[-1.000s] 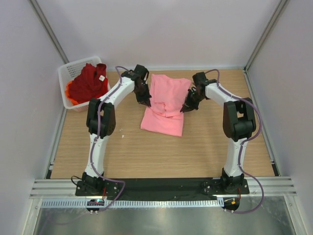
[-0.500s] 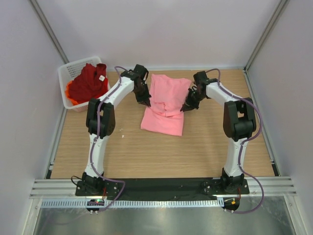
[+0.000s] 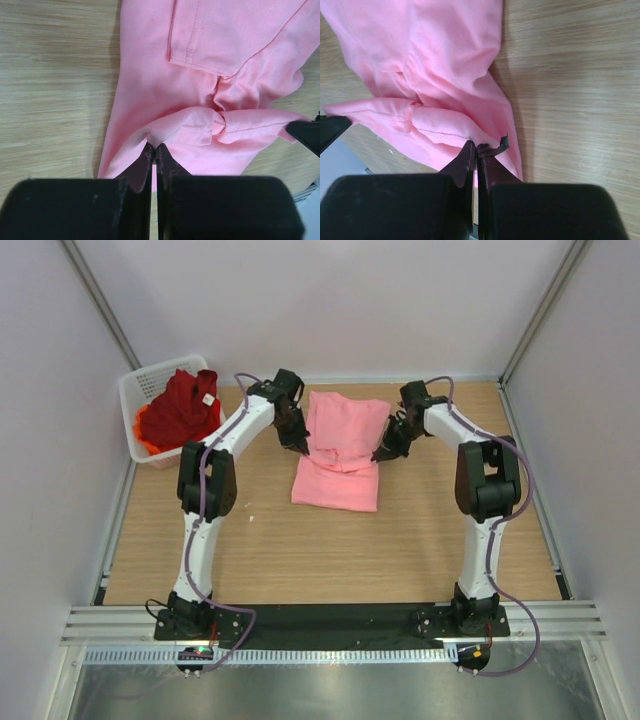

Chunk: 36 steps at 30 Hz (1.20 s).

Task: Fold and stack the t-shirts
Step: Fold the tshirt

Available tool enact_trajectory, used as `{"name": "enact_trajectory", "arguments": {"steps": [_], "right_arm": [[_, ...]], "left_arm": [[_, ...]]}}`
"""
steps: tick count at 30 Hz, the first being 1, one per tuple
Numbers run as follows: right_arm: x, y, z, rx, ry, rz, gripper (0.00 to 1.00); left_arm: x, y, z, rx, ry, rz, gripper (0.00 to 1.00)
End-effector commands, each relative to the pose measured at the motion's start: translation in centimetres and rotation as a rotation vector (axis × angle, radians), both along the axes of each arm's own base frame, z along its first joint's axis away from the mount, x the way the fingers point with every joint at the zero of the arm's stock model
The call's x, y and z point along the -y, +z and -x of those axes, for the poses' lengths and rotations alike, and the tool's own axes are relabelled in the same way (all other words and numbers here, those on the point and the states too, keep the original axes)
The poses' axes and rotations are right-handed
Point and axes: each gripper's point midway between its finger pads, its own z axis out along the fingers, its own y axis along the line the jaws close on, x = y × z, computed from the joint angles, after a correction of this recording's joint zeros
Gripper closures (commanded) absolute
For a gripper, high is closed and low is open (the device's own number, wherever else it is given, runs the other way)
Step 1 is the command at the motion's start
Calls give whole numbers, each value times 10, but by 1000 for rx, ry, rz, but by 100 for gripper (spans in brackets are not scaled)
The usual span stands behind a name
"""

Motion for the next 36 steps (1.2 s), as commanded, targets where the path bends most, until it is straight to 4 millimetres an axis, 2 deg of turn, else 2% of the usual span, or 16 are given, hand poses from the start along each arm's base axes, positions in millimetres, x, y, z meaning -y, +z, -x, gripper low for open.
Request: {"name": "enact_trajectory", "arguments": {"steps": [1,9,11,14,15,17,20,22,23,24,26,27,29,30,33,36], "right_arm": [[-2,-1,-7,10,20,-15,99],[2,-5,-20,16,10,-14,97],[4,-9,-21,4,14,-4,94],[10,-4,-25,7,17,22,80],[12,4,-30,31,33,38,69],[21,10,-26,19,40,101,59],[35,36,-20,58,59,204,37],[35,55,-12,101,80,240,30],[24,55,-3,101,109,262,30],[18,57,2,105,127,268,29],[-5,56,17,107,161,284,30],[-15,55,18,125,169,286,31],[-34,48,25,143,187,325,37],[-40,46,24,152,188,332,45],[-56,34,26,157,199,349,55],[-60,22,25,166,207,395,64]], "left_arm": [[0,6,-12,26,15,14,100],[-2,-3,-20,20,17,4,99],[-3,-7,-22,15,15,-5,92],[-5,-6,-23,18,-3,-26,76],[-7,-3,-22,20,-8,-34,73],[-13,7,-21,40,-16,-59,60],[-30,31,-6,62,-18,-113,43],[-33,65,3,134,-20,-95,40],[-37,52,20,93,-29,-109,40],[-40,73,27,138,-29,-95,40],[-40,60,50,101,-30,-96,43],[-35,69,62,106,-42,-43,44],[-16,69,65,150,-58,34,48],[-13,53,77,112,-56,46,48],[10,42,79,103,-84,96,53],[24,20,78,67,-102,104,56]]}}
